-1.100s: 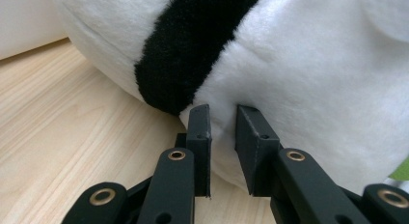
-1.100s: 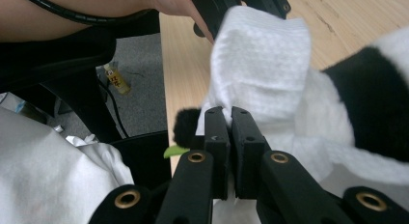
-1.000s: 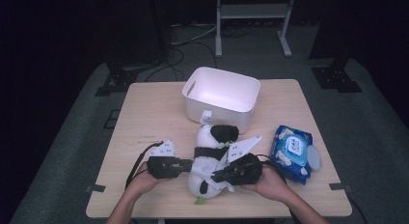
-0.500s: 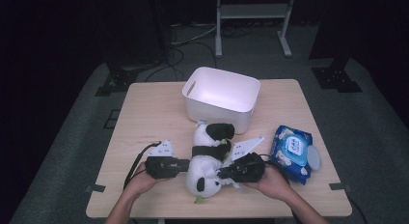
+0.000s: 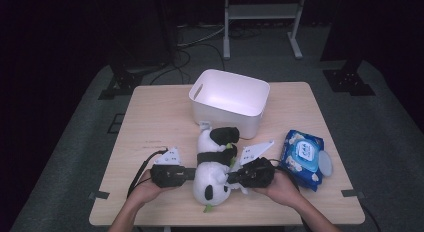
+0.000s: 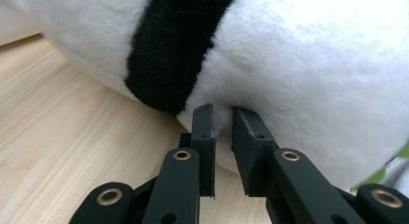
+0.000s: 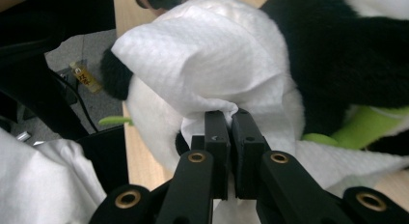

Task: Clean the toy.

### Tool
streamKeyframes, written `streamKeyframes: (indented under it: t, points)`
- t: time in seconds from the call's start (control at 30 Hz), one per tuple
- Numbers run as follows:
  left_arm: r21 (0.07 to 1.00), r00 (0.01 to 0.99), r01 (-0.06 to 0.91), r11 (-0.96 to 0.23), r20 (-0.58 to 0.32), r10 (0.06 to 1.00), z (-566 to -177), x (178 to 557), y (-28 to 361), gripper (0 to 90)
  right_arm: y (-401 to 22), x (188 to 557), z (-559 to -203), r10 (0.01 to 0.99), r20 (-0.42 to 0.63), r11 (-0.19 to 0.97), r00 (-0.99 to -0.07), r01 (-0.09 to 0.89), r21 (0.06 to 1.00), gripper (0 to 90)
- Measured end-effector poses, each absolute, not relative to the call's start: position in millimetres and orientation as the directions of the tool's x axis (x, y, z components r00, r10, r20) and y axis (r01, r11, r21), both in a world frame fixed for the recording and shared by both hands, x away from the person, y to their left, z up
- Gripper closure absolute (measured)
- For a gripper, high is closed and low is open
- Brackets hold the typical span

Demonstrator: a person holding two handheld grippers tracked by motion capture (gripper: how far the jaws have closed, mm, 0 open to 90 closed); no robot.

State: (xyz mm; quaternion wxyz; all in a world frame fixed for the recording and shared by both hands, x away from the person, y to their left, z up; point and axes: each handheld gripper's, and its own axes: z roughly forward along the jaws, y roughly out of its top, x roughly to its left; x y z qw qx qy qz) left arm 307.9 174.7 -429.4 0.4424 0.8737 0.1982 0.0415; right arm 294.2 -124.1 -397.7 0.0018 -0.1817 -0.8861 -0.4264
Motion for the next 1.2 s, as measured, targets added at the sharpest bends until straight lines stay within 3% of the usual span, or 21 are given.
streamKeyframes:
  t: [0.47,0.7,1.2]
  points:
    - [0.78,0.932,0.29,-0.555,-0.097,0.351,-426,301,169,74.0,-130,313,-397,0.371,0.149,0.553,-0.917,0.347,0.757,86.2]
    - [0.74,0.938,0.255,-0.622,-0.032,0.346,-413,300,172,64.3,-135,307,-395,0.371,0.145,0.542,-0.917,0.34,0.768,86.2]
    - [0.725,0.956,0.185,-0.664,0.024,0.292,-388,299,159,58.9,-145,277,-394,0.321,0.162,0.535,-0.933,0.32,0.782,86.1]
